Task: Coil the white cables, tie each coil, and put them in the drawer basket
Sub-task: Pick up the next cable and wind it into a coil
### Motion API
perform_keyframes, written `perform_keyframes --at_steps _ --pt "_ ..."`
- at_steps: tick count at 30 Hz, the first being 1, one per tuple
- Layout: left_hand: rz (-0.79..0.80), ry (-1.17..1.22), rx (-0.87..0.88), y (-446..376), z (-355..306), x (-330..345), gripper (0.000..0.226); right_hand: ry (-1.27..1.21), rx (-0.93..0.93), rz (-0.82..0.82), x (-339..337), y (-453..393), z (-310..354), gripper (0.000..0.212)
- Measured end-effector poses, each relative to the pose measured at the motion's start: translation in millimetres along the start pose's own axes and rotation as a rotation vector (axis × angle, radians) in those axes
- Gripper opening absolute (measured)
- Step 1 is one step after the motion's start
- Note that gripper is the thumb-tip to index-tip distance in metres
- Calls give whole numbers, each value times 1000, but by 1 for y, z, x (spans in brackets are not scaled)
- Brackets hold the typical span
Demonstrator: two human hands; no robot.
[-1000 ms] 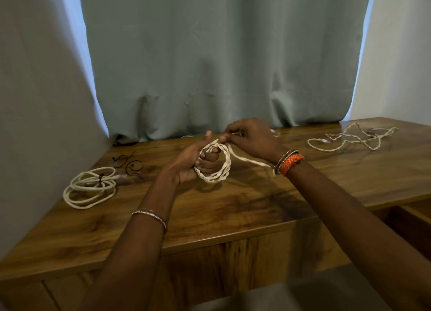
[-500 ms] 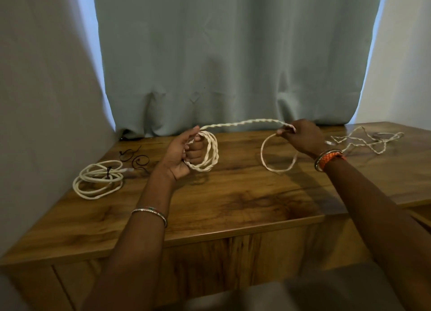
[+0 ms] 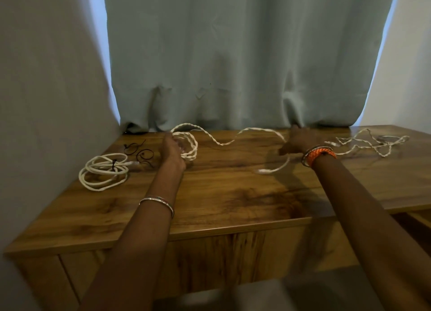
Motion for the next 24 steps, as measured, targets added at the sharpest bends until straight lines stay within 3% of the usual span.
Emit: perform_keyframes --at_steps 1,3,6,9,13,15,18,24 --pt "30 -108 17 1 5 4 35 32 -14 89 -2 4 9 86" --pt "113 -317 51 3 13 10 31 5 -72 77 -5 16 33 97" --pt "302 -466 45 15 19 17 34 -240 -299 -78 -5 30 81 69" --pt "470 -512 -66 28 18 20 37 -639 -515 -39 9 36 122 36" --pt "516 -439 -190 25 11 17 40 -894 -658 162 32 39 127 29" --pt "501 -386 -190 24 8 16 41 -999 -668 183 36 38 123 28" --pt "476 -303 -165 26 9 20 40 -966 -704 48 30 33 122 26" --pt "450 -322 -100 26 10 19 34 -666 -662 -177 21 25 116 20"
Point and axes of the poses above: each hand's wrist, its own y-axis away from the middle knuckle, its own x-axis out of the palm, z = x × y, the point moved 1 cm from there along -y, towards the middle knuckle, and after that the axes turned 4 degrees about x, right-handed, at the moved point
